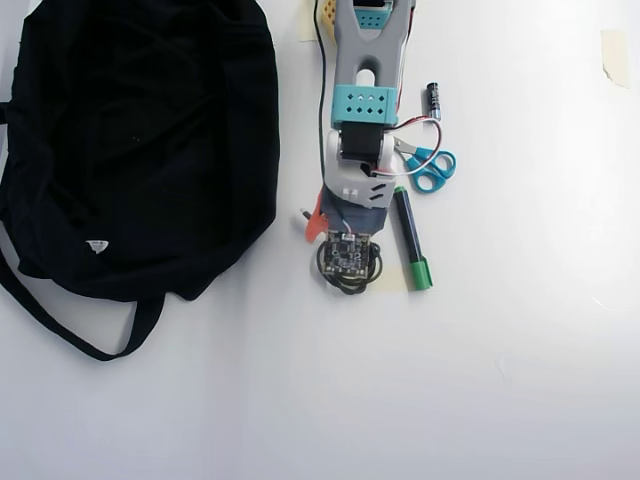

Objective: Put the cable into the black bag

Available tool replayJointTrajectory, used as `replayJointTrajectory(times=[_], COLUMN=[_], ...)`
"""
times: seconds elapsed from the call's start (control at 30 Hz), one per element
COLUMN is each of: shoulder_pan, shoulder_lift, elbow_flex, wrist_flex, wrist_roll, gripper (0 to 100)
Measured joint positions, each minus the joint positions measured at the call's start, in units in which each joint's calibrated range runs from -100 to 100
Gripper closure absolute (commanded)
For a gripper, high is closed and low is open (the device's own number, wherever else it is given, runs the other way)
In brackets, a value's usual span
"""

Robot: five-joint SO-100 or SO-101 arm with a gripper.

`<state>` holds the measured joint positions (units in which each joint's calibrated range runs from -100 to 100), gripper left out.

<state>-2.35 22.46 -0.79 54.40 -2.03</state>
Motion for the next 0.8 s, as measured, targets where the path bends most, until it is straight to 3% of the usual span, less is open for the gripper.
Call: replayJointTrajectory(times=[0.8], shoulder_pan=[0.4], shoulder_lift=[12.2], elbow_flex=[-9.2], wrist_flex=[-0.1], wrist_roll=[0.0], gripper=[74])
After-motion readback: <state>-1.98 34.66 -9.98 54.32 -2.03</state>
